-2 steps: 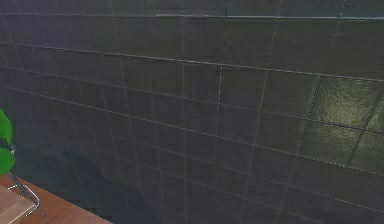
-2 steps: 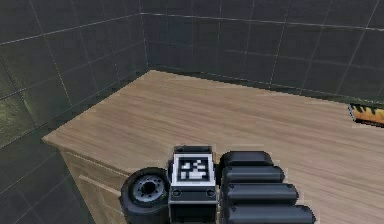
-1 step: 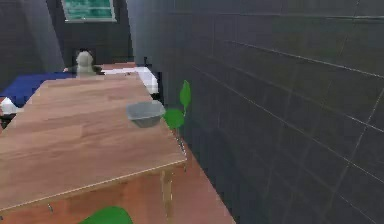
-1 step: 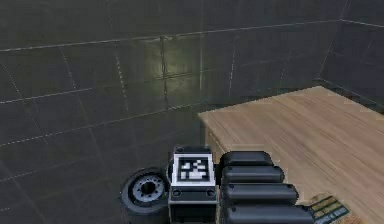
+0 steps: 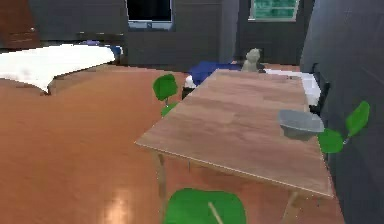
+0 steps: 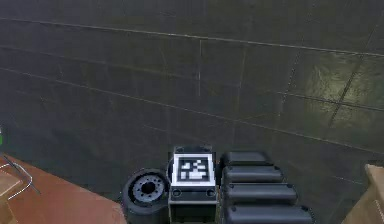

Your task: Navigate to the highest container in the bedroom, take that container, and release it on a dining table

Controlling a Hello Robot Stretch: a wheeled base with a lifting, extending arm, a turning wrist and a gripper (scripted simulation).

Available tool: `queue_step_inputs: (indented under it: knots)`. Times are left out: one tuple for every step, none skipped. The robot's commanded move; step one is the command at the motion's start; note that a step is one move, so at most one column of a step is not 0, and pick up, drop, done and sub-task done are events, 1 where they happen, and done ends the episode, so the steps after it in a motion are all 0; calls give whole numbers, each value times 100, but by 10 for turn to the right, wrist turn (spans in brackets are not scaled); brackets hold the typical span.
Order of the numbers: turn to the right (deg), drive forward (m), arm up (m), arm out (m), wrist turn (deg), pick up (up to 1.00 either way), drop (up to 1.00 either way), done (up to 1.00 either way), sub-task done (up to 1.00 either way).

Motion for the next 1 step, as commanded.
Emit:
queue_step_inputs:
  knots:
    - [-450, 0, 0, 0, 0, 0, 0, 0, 0]
